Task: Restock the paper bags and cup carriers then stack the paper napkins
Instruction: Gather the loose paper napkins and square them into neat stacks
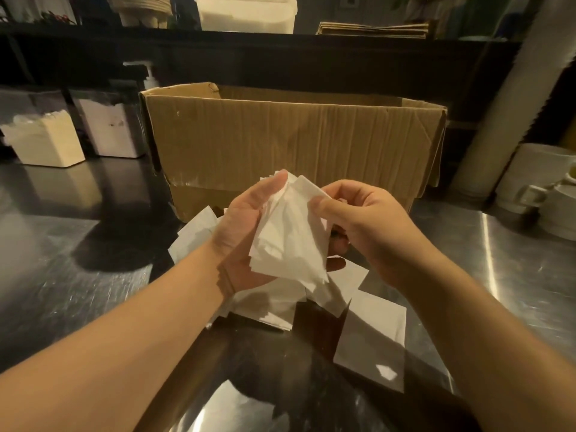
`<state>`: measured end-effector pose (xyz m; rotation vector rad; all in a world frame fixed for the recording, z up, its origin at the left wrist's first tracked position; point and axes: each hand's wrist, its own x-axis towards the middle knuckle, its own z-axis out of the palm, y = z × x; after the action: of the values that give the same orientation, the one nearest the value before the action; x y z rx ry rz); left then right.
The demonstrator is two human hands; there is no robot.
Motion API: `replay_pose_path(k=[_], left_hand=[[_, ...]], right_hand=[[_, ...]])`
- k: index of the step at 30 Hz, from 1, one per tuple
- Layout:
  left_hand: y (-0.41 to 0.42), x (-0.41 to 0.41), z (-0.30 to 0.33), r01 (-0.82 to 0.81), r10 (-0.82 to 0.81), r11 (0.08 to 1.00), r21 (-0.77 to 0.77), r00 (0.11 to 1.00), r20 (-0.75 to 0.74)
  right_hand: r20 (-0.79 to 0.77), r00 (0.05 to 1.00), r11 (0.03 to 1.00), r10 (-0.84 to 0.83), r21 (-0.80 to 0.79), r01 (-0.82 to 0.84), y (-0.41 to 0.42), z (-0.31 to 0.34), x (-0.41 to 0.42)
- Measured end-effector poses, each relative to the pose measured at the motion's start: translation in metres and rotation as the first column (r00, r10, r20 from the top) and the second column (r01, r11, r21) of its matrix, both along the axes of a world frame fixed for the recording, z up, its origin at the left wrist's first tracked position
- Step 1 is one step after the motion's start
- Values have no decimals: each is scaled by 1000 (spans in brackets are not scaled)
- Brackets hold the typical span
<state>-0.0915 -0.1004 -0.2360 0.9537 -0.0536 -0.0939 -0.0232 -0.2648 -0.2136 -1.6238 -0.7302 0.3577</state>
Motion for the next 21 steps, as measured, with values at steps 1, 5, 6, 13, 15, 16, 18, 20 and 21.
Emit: replay_pose_path(k=[1, 5, 6, 13, 15, 16, 18, 20, 21], left_hand=[[1, 0, -1, 28, -28, 999, 20, 1000, 7], [5, 0, -7, 69, -69, 997, -15, 998, 13], [6, -1, -7, 70, -69, 997, -22, 997, 15], [9, -3, -6, 49, -47, 989, 138, 999, -23], [8, -4, -5, 45, -42, 986, 159, 999, -20], [7, -4, -5, 40, -38, 985, 168, 999, -18], [6, -6, -3, 57, -56, 985, 162, 998, -12], [5, -7, -1, 92, -90, 990, 104, 996, -19], [5, -7, -1, 111, -110, 992, 66, 994, -18]], right_hand=[[14, 1000, 1000, -23, 6, 23, 1, 0, -1], [-2, 987, 987, -159, -37, 159, 0, 2, 9], [4, 983, 981, -183, -65, 183, -1, 2, 12], [251, 968, 1000, 10, -31, -2, -9, 4, 6], [269, 963, 1000, 7, -26, 0, -8, 1, 8], [274, 962, 1000, 7, -14, -3, -7, 1, 8], [298, 955, 1000, -9, 30, 0, -6, 0, 8], [318, 948, 997, -28, 82, 2, -8, 0, 9], [321, 947, 995, -28, 104, -6, -9, 0, 10]])
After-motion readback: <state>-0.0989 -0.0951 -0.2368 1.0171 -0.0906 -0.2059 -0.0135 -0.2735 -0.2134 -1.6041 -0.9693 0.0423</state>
